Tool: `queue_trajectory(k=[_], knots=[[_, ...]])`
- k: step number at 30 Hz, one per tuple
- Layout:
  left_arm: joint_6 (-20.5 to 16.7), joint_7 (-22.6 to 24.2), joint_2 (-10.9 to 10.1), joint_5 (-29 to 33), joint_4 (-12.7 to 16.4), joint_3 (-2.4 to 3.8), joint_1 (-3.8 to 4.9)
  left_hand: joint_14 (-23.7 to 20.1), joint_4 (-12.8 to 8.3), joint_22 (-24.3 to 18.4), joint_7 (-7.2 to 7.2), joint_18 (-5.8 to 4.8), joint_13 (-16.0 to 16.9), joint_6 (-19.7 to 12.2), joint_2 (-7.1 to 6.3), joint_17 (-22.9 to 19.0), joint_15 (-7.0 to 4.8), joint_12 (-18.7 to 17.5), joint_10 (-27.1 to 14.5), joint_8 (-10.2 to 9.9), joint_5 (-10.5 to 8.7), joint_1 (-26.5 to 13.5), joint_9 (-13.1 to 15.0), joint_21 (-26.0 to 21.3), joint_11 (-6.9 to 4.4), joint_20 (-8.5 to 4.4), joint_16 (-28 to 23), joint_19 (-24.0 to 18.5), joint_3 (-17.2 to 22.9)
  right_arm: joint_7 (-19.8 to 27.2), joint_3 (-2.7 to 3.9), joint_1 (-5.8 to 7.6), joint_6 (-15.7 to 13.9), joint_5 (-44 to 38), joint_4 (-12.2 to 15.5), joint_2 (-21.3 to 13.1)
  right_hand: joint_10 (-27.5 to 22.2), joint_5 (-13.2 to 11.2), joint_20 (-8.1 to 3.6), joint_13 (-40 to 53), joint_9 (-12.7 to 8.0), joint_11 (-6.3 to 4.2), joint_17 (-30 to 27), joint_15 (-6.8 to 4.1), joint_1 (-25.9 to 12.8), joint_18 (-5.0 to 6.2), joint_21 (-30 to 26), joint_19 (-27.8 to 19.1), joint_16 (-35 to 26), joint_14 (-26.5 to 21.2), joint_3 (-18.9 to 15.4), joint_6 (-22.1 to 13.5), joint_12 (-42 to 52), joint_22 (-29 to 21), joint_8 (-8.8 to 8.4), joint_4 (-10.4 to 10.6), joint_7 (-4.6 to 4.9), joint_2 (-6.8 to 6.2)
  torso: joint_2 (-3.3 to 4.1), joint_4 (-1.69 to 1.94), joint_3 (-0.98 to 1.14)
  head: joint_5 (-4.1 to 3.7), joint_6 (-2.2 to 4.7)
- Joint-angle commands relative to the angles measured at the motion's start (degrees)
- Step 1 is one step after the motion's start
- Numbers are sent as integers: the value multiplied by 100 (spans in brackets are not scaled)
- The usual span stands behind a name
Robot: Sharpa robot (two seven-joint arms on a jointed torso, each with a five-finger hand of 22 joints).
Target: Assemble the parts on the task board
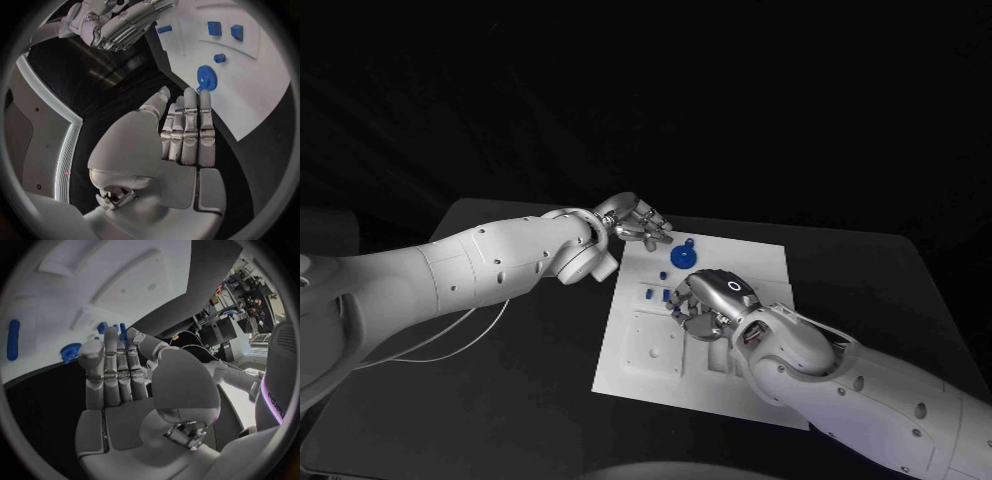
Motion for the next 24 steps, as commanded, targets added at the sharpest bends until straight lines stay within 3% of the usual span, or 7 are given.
queue_trajectory(k=[1,8,15,17,18,20,24], knots=[[320,111,18,-52,-1,5,6,-49,-21,11,9,-13,-7,-39,7,-7,6,-29,-50,-15,16,44,3,5,2,11,-32,-31,-2,103,-23,-54,42,-236,-11,19,148,15,-8,20,7,-94,8,1,8,117,17,35,-27,48,-3,7,21,462,-4,-38,2,53,-2,-13,0,24,-11],[382,162,25,-60,-17,4,6,-50,-20,19,10,-10,-7,-40,17,-7,9,-27,-59,-14,7,26,4,5,6,16,-29,-37,-9,22,-48,-204,-370,-471,-28,39,163,16,-13,21,12,-98,14,-5,4,118,24,44,-29,60,23,21,21,463,-4,-64,-4,41,-1,-13,-1,170,-55],[379,194,22,-69,-41,4,5,-50,-17,18,11,-10,-7,-43,14,-7,10,-27,-62,-15,3,19,4,3,6,18,-28,-38,-14,-56,-57,-328,-741,-751,-62,43,190,15,-20,20,14,-105,21,-12,1,120,23,56,-34,77,90,52,21,460,-6,-56,-14,-3,-2,-4,4,264,-95],[383,203,20,-75,-45,4,5,-50,-17,18,11,-10,-7,-43,14,-7,10,-27,-62,-15,3,19,4,3,6,18,-28,-38,-14,-63,-64,-347,-794,-817,-68,36,193,16,-21,20,14,-106,21,-13,3,119,27,60,-37,83,100,59,20,461,-5,-48,-16,-11,-1,-10,-3,275,-113],[393,215,19,-78,-49,3,4,-51,-12,14,11,-9,-6,-44,20,-7,10,-25,-62,-15,-1,11,4,2,7,19,-27,-36,-17,-76,-81,-357,-841,-908,-73,29,198,17,-23,18,11,-109,19,-17,10,118,36,71,-48,96,132,65,16,465,-8,-25,-20,-38,-2,-10,-5,223,-172],[404,231,17,-83,-50,3,4,-53,-3,8,7,-10,-6,-45,18,-8,12,-26,-68,-14,-1,-4,5,-2,6,23,-28,-38,-23,-93,-114,-367,-889,-1000,-79,8,202,15,-24,19,11,-108,18,-15,17,119,31,69,-54,93,148,72,20,464,-5,-23,-21,-47,-2,-11,-7,208,-134],[412,244,8,-99,-52,3,4,-53,-3,8,7,-10,-6,-45,18,-8,12,-26,-68,-14,-1,-4,5,-2,6,23,-28,-38,-23,-107,-154,-400,-972,-1084,-86,-36,222,16,-28,19,10,-115,14,-20,25,119,20,70,-68,111,194,93,20,460,-8,48,-26,-102,-1,-11,-8,265,-153]])
